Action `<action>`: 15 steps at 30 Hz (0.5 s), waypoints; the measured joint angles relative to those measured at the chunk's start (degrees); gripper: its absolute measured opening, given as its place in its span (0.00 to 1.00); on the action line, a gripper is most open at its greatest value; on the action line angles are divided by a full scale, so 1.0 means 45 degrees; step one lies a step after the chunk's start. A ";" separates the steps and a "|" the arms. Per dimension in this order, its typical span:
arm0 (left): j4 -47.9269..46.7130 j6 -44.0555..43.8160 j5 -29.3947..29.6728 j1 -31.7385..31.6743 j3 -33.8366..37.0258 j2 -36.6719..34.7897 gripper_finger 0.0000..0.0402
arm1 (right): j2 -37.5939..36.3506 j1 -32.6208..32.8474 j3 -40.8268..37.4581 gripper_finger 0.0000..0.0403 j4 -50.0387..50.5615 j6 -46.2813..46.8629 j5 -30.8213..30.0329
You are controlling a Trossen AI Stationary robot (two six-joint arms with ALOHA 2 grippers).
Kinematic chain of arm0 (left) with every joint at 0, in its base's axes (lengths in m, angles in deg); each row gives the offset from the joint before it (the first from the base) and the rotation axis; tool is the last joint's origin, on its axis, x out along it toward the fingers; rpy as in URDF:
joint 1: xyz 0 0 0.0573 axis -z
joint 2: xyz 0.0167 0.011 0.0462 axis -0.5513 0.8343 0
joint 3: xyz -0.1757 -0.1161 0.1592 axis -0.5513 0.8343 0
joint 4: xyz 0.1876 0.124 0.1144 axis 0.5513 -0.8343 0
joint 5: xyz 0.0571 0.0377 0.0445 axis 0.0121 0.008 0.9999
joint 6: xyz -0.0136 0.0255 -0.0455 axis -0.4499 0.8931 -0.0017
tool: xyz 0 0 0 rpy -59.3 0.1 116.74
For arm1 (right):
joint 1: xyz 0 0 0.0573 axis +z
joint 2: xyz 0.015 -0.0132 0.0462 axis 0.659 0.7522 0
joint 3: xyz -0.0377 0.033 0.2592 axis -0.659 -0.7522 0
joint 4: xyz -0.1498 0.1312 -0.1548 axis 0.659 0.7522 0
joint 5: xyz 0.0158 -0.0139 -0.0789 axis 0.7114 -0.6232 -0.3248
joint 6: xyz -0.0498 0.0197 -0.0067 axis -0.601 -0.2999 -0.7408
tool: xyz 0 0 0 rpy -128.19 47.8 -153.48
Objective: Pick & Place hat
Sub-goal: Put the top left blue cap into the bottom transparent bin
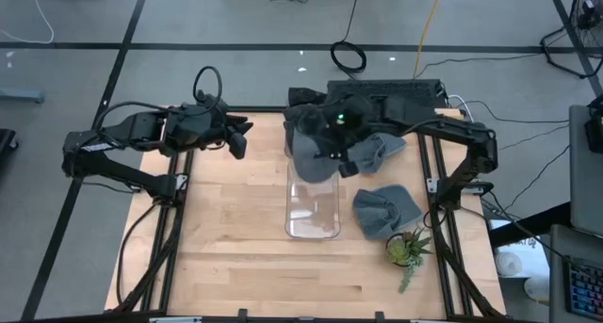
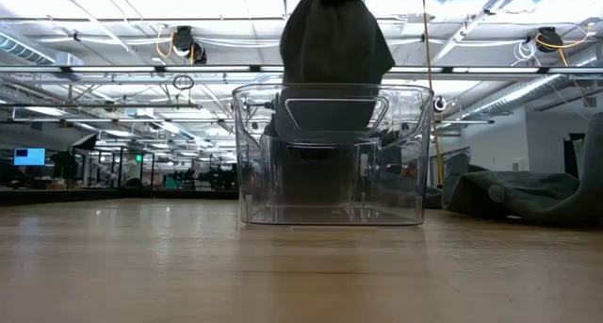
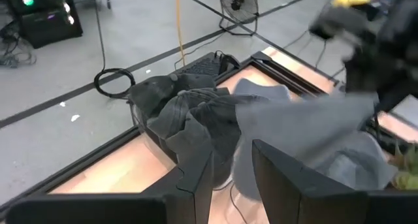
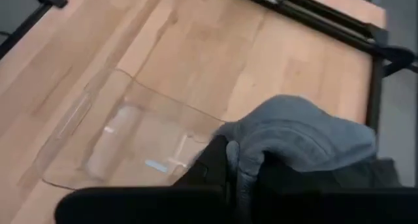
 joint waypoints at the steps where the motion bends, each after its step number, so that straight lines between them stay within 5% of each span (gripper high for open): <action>1: -0.0003 -0.0073 0.0002 -0.0094 0.0000 0.0000 0.28 | 0.0129 0.0043 0.0005 0.02 0.0038 -0.0111 0.0003; 15: -0.0013 0.0004 -0.1557 -0.0546 0.0000 0.0000 0.28 | 0.1212 0.0099 0.0000 0.02 0.0362 -0.0862 -0.0002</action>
